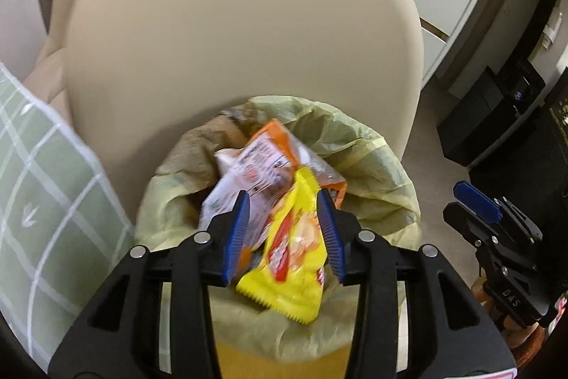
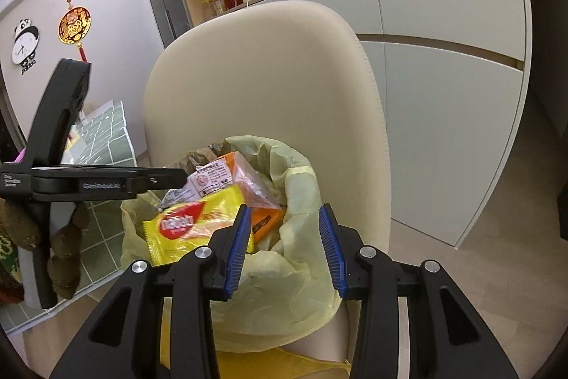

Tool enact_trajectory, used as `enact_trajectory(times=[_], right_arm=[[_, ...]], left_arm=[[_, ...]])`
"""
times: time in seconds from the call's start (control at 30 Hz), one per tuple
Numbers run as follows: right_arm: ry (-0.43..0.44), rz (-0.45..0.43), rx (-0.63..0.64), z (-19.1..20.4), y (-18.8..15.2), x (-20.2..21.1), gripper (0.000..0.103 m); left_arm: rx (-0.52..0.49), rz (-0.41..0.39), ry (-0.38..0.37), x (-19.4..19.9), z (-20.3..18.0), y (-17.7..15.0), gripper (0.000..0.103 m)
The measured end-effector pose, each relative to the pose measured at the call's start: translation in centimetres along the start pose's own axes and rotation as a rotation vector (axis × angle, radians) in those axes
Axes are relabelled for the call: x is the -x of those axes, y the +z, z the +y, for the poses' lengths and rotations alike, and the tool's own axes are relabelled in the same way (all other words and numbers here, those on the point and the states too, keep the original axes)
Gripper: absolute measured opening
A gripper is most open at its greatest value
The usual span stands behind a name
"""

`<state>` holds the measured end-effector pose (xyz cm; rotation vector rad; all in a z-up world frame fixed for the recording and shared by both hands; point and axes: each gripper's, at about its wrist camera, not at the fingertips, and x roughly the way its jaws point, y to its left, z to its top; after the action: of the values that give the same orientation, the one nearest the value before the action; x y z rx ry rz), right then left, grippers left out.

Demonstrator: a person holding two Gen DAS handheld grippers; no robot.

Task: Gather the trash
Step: 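Carry both bags to the yellow bin and open both tools to drop them, then move both tools back toward the remaining wrappers on the table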

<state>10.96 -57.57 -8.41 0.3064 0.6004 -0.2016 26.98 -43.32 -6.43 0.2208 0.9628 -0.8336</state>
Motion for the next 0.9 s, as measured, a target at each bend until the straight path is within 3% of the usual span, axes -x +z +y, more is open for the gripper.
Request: enact_trajectory(times=[0.33,0.57,0.8,0.9], right_arm=[[0.05,-0.044,0.092,5.7,0.9,2.9,0.038],[0.139,-0.074,0.191,12.4,1.3,5.1,0.046],[0.321,-0.016,0.303,20.7,1.0,5.1,0.055],[0.336,0.011,0.365,24.1,0.4,4.8,0.055]], left_arm=[[0.022,-0.129,0.089,11.5,2.4,-4.2,0.039],[0.046,-0.277,0.19,22.2,7.3,-9.4,0.046],[0.114,-0.387,0.258,30.5,13.9,-14.8,0.051],[0.173,-0.435,0.326,34.0,17.4,-17.3,0.052]])
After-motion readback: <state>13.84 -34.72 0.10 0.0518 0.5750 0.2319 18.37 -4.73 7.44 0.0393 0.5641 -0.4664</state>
